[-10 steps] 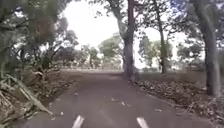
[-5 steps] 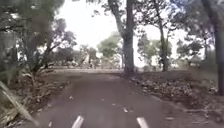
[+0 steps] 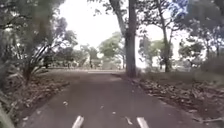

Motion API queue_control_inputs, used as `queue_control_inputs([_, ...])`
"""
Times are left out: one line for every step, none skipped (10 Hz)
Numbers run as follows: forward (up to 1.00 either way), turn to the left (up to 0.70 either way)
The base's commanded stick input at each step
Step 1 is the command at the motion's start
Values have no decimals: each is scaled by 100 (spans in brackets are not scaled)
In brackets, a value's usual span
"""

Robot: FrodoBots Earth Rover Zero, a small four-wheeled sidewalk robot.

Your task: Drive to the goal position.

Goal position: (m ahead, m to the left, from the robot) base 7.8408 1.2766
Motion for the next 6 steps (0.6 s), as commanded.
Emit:
queue_control_inputs([60, 15])
queue_control_inputs([60, 14])
queue_control_inputs([60, 14])
queue_control_inputs([60, 13])
queue_control_inputs([60, 0])
queue_control_inputs([60, 0])
